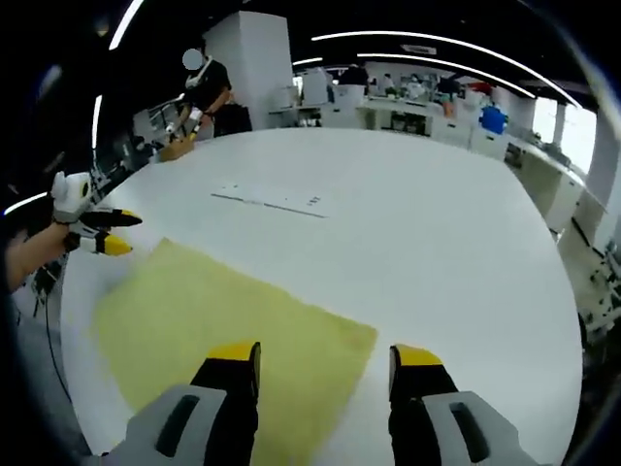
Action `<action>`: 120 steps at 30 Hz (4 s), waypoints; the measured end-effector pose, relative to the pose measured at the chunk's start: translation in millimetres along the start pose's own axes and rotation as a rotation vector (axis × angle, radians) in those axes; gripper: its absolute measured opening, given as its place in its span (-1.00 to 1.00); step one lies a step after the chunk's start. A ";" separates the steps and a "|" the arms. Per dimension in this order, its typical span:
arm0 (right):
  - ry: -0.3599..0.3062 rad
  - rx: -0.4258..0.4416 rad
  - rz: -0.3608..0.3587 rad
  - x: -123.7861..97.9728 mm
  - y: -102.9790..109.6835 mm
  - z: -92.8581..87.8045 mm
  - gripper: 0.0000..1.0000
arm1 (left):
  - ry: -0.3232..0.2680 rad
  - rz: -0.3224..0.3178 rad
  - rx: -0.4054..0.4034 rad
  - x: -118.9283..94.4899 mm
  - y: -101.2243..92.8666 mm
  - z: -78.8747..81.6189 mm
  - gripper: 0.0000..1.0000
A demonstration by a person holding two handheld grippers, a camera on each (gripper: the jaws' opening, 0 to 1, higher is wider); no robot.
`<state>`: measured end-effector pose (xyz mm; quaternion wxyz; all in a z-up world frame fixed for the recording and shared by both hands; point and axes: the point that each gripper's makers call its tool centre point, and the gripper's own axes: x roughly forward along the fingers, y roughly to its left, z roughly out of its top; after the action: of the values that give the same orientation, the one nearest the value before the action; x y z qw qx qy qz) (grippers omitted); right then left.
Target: Fold the garment on the visible template until the final outline fits inside the template.
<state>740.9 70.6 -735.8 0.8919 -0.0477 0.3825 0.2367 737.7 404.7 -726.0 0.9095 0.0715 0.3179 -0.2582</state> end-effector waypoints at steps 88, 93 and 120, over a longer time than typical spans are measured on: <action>-0.002 0.070 0.051 -71.4 54.2 -150.4 -1.00 | -0.077 -0.190 -0.203 -72.0 -90.9 -112.3 -1.00; 0.006 0.039 0.040 -73.8 51.4 -150.8 -1.00 | -0.075 -0.191 -0.183 -74.1 -88.3 -110.6 -1.00; 0.049 -0.001 0.041 -84.1 54.8 -164.3 -1.00 | -0.036 -0.164 -0.195 -80.7 -91.1 -132.0 -1.00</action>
<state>557.3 42.8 -786.7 0.8772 -0.0459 0.4050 0.2538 565.7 399.8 -777.2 0.8934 -0.0481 0.3300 -0.3009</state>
